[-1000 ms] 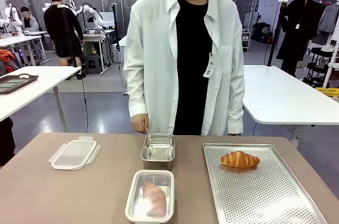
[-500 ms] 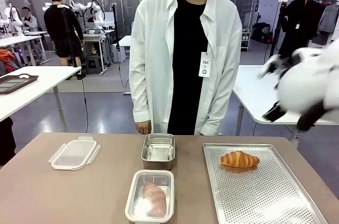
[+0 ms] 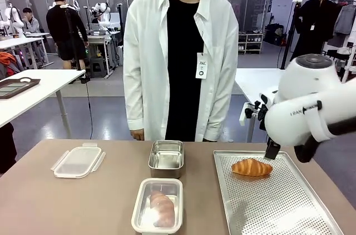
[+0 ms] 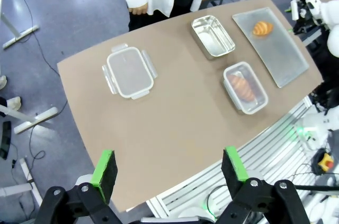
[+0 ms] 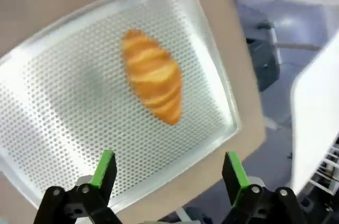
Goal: Place the bread into the airtight container.
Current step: Pick up a Butter Roll and place it into an empty Airtight Container.
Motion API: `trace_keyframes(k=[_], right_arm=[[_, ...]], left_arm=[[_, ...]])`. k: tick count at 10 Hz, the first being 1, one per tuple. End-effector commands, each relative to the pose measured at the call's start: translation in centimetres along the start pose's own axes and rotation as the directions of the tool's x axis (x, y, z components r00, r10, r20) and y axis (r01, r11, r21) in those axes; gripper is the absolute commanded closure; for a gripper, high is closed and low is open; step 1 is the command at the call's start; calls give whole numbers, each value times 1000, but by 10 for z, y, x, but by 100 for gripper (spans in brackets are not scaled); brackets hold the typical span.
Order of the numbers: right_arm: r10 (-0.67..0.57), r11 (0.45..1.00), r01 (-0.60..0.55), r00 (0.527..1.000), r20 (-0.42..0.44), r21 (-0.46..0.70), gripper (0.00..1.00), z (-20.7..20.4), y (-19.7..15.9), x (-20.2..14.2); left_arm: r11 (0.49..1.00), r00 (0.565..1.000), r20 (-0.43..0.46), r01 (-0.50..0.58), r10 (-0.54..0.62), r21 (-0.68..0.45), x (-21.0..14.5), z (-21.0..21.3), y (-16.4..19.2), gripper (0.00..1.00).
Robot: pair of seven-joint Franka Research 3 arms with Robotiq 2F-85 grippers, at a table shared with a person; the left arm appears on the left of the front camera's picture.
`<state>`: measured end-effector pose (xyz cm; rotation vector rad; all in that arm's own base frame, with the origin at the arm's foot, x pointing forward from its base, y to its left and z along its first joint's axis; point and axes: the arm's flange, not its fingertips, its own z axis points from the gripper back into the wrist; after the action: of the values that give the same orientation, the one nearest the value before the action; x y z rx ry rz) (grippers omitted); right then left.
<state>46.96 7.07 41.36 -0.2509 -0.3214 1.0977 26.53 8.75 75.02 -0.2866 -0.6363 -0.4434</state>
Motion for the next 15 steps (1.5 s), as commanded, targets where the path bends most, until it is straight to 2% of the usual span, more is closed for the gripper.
trace_keyframes(k=[1,2,4,8,9,12,15], right_arm=[[112,981,-100,992,-65,168,0,6,-28,5],[170,963,-148,982,-82,223,0,-3,-33,11],[289,928,-273,957,-30,254,0,-21,-37,17],[276,888,-286,958,78,360,0,-44,-49,10],[290,913,-282,957,16,295,0,-41,-37,15],[290,913,-282,957,16,295,0,-41,-37,15],[351,866,-367,930,109,339,0,-71,-41,25]], left_arm=[[1000,1000,3,14,-14,-9,0,1,-1,0],[1000,1000,3,14,-14,-9,0,1,-1,0],[1000,1000,3,14,-14,-9,0,1,-1,0],[1000,1000,3,14,-14,-9,0,1,-1,0],[1000,1000,3,14,-14,-9,0,1,-1,0],[1000,1000,3,14,-14,-9,0,1,-1,0],[1000,1000,3,14,-14,-9,0,1,-1,0]])
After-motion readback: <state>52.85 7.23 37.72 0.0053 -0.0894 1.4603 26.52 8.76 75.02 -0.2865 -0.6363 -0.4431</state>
